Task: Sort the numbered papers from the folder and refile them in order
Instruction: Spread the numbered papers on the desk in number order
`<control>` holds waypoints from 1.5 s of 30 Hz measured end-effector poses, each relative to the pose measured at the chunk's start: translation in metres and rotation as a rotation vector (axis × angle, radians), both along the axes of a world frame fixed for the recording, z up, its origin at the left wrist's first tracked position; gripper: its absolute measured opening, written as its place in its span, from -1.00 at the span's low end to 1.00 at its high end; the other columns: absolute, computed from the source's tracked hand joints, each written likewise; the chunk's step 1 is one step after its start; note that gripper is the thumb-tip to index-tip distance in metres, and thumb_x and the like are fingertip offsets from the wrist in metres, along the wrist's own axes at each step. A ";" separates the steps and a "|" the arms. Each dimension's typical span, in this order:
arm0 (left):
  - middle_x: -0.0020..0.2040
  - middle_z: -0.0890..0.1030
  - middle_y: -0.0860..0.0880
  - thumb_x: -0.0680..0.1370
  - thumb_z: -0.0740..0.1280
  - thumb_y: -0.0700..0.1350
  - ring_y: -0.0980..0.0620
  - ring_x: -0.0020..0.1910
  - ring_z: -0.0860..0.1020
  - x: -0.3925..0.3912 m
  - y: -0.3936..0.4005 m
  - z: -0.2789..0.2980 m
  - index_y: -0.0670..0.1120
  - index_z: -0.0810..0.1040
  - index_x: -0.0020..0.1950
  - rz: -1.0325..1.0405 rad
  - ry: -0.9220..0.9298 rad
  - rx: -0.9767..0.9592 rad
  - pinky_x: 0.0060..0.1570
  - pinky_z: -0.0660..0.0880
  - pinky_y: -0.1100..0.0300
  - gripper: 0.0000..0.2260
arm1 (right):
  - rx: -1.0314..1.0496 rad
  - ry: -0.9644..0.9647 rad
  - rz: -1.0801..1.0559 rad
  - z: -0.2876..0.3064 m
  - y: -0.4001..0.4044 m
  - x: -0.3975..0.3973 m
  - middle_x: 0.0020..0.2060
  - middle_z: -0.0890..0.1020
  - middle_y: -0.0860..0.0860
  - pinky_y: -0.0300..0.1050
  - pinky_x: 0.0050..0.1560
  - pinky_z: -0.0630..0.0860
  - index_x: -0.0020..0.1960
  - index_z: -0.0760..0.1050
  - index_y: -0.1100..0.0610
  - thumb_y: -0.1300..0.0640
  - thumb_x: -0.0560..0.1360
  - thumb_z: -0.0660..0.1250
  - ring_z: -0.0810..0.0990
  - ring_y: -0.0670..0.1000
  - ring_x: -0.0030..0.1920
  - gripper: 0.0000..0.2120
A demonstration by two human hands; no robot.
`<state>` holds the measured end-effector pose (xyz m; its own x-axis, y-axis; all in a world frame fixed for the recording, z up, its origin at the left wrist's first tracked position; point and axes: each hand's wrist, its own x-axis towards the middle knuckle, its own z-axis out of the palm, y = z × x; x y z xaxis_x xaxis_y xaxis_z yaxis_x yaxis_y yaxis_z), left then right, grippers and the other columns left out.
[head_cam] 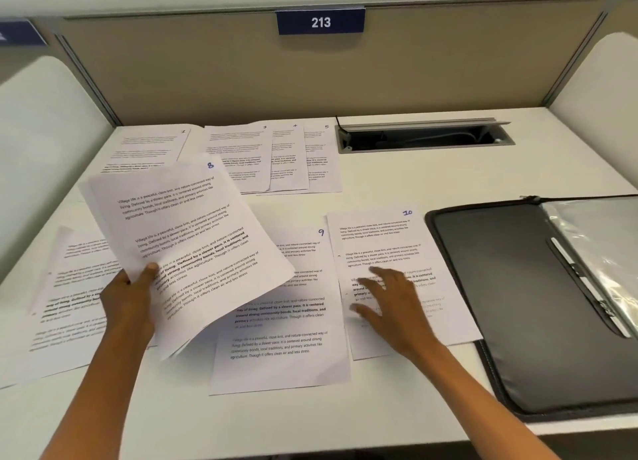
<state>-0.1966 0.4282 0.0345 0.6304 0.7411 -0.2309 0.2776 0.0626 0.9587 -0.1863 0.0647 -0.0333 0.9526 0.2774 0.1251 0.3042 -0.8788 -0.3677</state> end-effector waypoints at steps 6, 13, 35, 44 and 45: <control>0.09 0.54 -0.11 0.53 0.34 -0.19 -0.08 0.03 0.49 0.005 -0.006 0.000 -0.21 0.50 0.25 -0.011 -0.023 -0.005 0.13 0.39 0.10 -0.70 | -0.055 0.141 0.277 -0.010 0.044 -0.017 0.11 0.46 -0.06 -0.02 0.09 0.22 0.20 0.53 -0.13 -0.44 0.22 0.25 0.31 0.02 0.12 -0.34; 0.08 0.56 -0.11 0.52 0.37 -0.18 -0.09 0.02 0.50 0.007 -0.003 -0.002 -0.20 0.52 0.22 0.000 -0.032 -0.027 0.14 0.42 0.06 -0.72 | 0.202 0.046 0.191 -0.022 0.049 -0.011 0.02 0.51 -0.09 -0.04 0.03 0.18 -0.08 0.63 -0.08 -0.23 0.32 0.34 0.33 -0.07 0.09 -0.69; 0.05 0.55 -0.08 0.53 0.36 -0.17 -0.06 0.02 0.49 0.006 -0.007 -0.004 -0.21 0.52 0.21 0.009 -0.026 -0.002 0.04 0.39 0.11 -0.72 | 0.606 0.177 -0.337 0.017 0.047 0.001 0.04 0.64 -0.06 -0.32 0.14 0.36 0.12 0.58 0.11 0.20 0.47 0.43 0.57 -0.04 0.10 -0.77; -0.01 0.57 -0.05 0.52 0.37 -0.19 -0.06 0.02 0.49 0.007 -0.010 -0.011 -0.21 0.53 0.20 0.007 -0.024 -0.018 0.06 0.39 0.11 -0.73 | 0.149 0.056 -0.382 -0.008 -0.004 -0.048 0.00 0.56 -0.05 -0.07 -0.02 0.20 -0.01 0.61 -0.02 -0.05 0.44 0.44 0.48 0.06 0.04 -0.83; 0.03 0.57 -0.08 0.52 0.37 -0.19 -0.07 0.02 0.50 0.008 -0.011 -0.013 -0.20 0.53 0.20 0.004 -0.021 -0.021 0.07 0.40 0.10 -0.74 | 0.095 0.023 -0.393 -0.010 -0.006 -0.048 0.03 0.54 -0.01 -0.04 -0.04 0.24 -0.06 0.62 -0.02 -0.07 0.39 0.47 0.47 0.09 0.05 -0.81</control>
<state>-0.1889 0.4176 0.0218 0.6326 0.7386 -0.2331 0.2573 0.0835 0.9627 -0.2345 0.0590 -0.0435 0.9866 -0.1203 0.1105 -0.0574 -0.8885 -0.4553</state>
